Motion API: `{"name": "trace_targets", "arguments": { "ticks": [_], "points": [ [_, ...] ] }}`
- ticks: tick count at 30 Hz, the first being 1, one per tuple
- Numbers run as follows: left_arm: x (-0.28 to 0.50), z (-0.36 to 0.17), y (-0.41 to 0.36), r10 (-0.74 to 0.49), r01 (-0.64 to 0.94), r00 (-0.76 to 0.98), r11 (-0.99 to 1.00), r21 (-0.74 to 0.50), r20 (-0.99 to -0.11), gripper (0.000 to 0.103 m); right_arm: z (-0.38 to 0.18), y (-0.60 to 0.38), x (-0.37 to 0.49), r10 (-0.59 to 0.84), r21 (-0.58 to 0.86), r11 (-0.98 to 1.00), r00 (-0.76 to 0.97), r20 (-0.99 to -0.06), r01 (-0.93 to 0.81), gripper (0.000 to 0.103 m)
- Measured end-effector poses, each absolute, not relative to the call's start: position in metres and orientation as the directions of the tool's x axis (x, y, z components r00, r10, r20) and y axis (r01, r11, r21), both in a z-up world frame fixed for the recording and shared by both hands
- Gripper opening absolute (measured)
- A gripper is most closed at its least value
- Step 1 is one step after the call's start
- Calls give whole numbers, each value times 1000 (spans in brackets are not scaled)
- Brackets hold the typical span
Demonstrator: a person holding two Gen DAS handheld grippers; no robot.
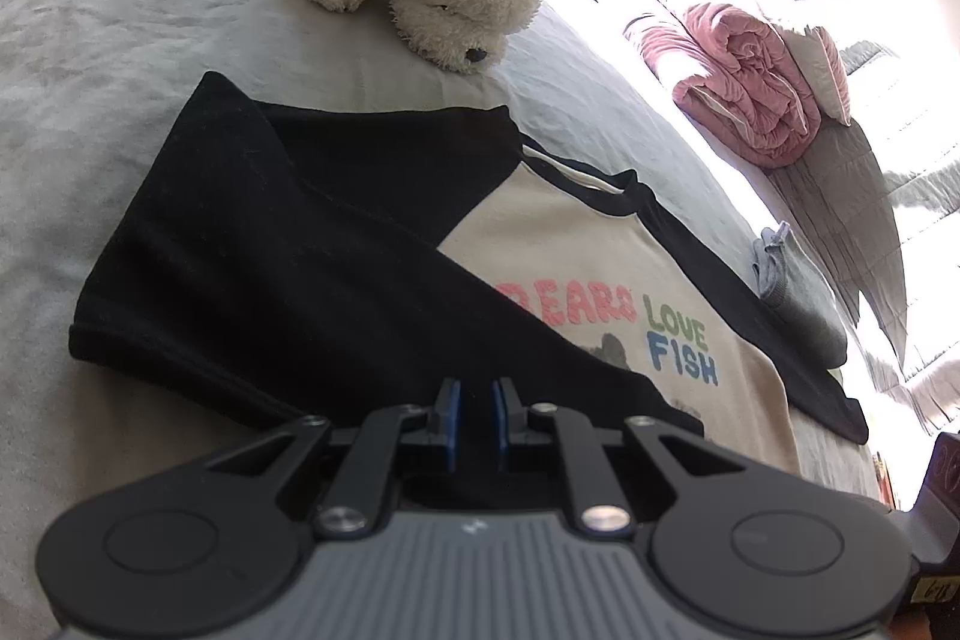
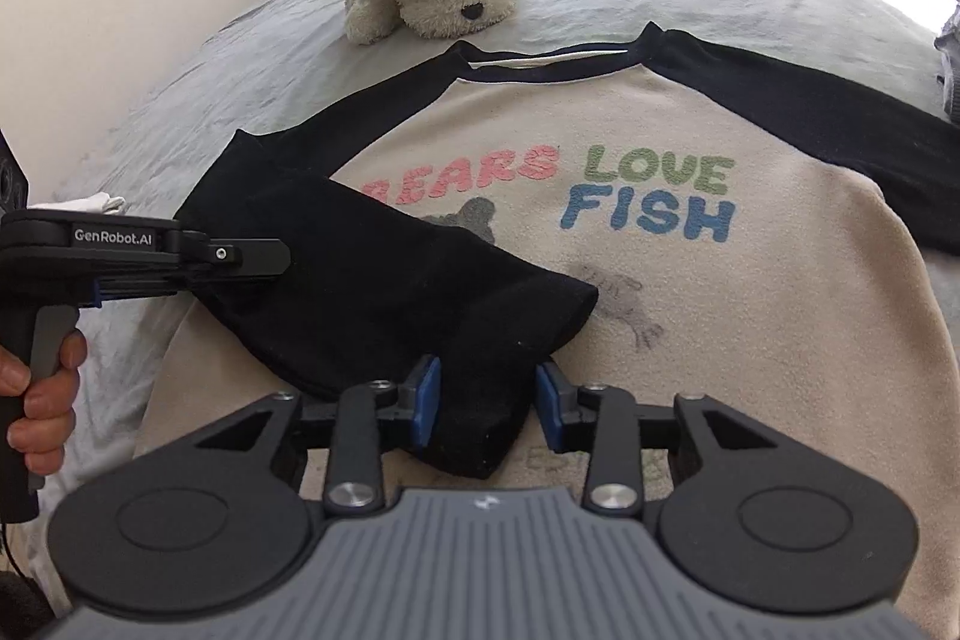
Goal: Fold clothes
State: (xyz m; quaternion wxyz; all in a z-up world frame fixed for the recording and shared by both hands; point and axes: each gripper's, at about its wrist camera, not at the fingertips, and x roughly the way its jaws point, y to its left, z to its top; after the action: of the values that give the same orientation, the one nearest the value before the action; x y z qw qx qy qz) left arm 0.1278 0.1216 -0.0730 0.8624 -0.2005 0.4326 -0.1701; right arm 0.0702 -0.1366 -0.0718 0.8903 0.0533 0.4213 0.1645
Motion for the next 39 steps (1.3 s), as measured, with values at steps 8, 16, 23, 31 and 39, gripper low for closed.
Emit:
{"name": "trace_targets", "arguments": {
  "ticks": [8,16,23,31,39],
  "points": [
    [125,-55,138,-364,83,666,904,-420,-651,38,-41,-131,77,339,212,939,639,-690,-269,8],
    [127,-35,165,-241,-33,769,910,-413,-592,76,23,-127,107,394,301,917,693,-604,-260,8],
    [123,-36,179,-230,-47,744,919,-392,-627,92,98,-91,120,396,234,918,752,-527,-319,8],
    [119,-46,199,-261,-59,675,913,-404,-690,94,145,-56,130,374,164,926,782,-499,-339,8],
    [123,-60,187,-270,-62,625,918,-392,-732,94,171,-38,138,361,136,931,803,-473,-339,8]
  ]
}}
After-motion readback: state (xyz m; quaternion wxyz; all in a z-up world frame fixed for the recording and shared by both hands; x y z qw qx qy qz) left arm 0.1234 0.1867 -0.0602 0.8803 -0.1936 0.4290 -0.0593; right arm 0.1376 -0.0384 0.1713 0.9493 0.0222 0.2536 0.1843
